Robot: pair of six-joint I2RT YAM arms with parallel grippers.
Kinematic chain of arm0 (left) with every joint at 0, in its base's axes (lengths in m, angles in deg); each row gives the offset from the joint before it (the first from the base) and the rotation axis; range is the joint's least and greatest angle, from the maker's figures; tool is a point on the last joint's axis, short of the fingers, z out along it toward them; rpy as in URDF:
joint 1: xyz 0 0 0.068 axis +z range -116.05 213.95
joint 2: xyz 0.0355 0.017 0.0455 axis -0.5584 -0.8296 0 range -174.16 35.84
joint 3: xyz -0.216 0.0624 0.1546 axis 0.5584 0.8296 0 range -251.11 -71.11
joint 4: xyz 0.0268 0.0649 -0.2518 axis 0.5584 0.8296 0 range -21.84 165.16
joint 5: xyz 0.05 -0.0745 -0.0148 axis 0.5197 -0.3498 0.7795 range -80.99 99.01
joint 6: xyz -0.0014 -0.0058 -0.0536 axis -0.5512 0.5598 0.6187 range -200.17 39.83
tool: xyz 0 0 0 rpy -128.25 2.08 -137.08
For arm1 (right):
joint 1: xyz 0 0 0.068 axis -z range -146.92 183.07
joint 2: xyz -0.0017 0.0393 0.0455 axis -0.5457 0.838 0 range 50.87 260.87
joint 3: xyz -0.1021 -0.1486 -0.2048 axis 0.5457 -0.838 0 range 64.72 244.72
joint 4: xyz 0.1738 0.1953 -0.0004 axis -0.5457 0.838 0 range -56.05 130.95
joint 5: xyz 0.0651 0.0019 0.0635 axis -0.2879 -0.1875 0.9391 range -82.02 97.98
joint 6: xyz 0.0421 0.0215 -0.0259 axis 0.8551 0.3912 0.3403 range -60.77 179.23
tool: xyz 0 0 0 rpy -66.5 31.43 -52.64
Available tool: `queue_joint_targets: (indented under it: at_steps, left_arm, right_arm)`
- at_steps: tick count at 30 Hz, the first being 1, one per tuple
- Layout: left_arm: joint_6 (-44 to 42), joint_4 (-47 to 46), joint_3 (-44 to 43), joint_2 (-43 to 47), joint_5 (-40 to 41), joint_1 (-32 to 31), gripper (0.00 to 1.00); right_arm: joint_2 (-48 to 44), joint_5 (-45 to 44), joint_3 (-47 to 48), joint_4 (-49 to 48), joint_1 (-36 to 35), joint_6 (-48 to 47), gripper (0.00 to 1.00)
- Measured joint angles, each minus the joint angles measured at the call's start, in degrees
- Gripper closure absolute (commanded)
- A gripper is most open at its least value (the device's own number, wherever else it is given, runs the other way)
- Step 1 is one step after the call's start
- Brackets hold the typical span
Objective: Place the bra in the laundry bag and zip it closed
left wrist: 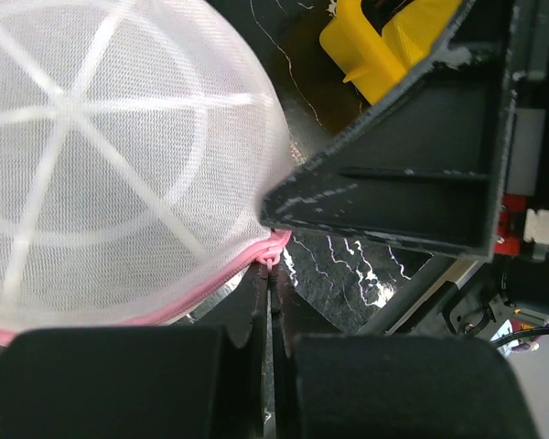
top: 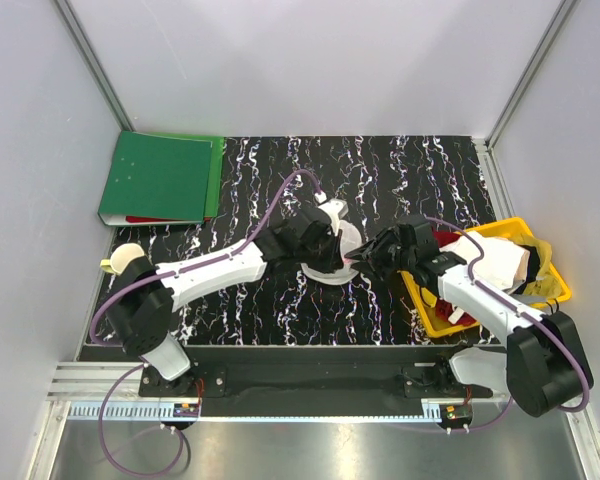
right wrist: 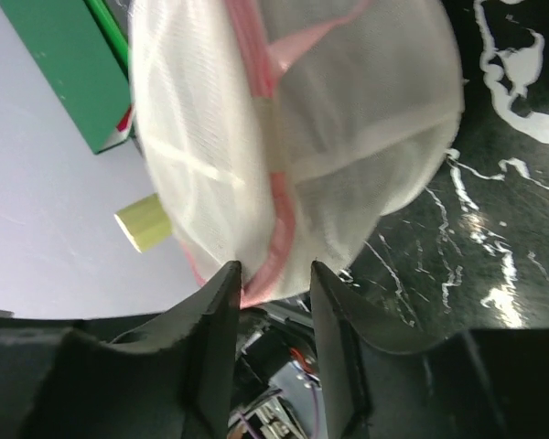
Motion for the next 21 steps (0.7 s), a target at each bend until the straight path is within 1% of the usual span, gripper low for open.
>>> queue_joint_targets:
  at_steps: [1, 2, 3, 5, 6, 9, 12, 14, 17, 19, 21]
  left_arm:
    - [0.00, -0.02, 0.00, 0.00, 0.00, -0.13, 1.00]
    - [0.00, -0.02, 0.00, 0.00, -0.02, -0.26, 1.00]
    - [0.00, -0.04, 0.00, 0.00, -0.07, -0.33, 1.00]
    - [-0.02, -0.11, 0.00, 0.00, -0.07, -0.50, 1.00]
    - [-0.02, -0.11, 0.00, 0.00, -0.04, -0.55, 1.00]
    - [-0.11, -0.42, 0.28, 0.13, 0.55, -0.50, 1.00]
    - [-0.63, -1.31, 2.71, 1.84, 0.66, 0.70, 1.00]
    - [-1.16, -1.16, 5.25, 4.07, 0.61, 2.67, 1.00]
    - [-2.64, 0.13, 8.79, 8.20, 0.46, 8.28, 1.00]
    - [-3.85, 1.22, 9.60, 10.32, 0.59, 11.74, 1.00]
    - [-4.98, 1.95, 9.62, 11.91, 0.57, 13.27, 1.00]
  right_arm:
    - [0.35, -0.02, -0.02, -0.96, -0.02, 0.98, 0.65]
    - [0.66, -0.13, -0.02, -1.81, -0.07, 1.60, 0.71]
    - [0.87, -0.35, -0.02, -2.45, -0.15, 2.10, 0.81]
    - [0.98, -0.87, -0.02, -3.15, -0.20, 2.73, 0.95]
    - [0.98, -1.14, -0.02, -3.41, -0.22, 3.02, 1.00]
    - [0.98, -1.57, 0.02, -4.02, -0.20, 2.62, 1.00]
    - [1.60, -1.03, 0.31, -3.98, 0.48, 0.15, 1.00]
    - [2.93, 0.61, 1.07, -4.04, 2.23, -2.78, 1.00]
    - [6.51, 3.98, 3.93, -3.91, 5.09, -8.46, 1.00]
    - [9.20, 6.43, 6.67, -3.98, 5.86, -12.04, 1.00]
    - [11.67, 8.31, 9.35, -4.00, 5.97, -15.06, 1.00]
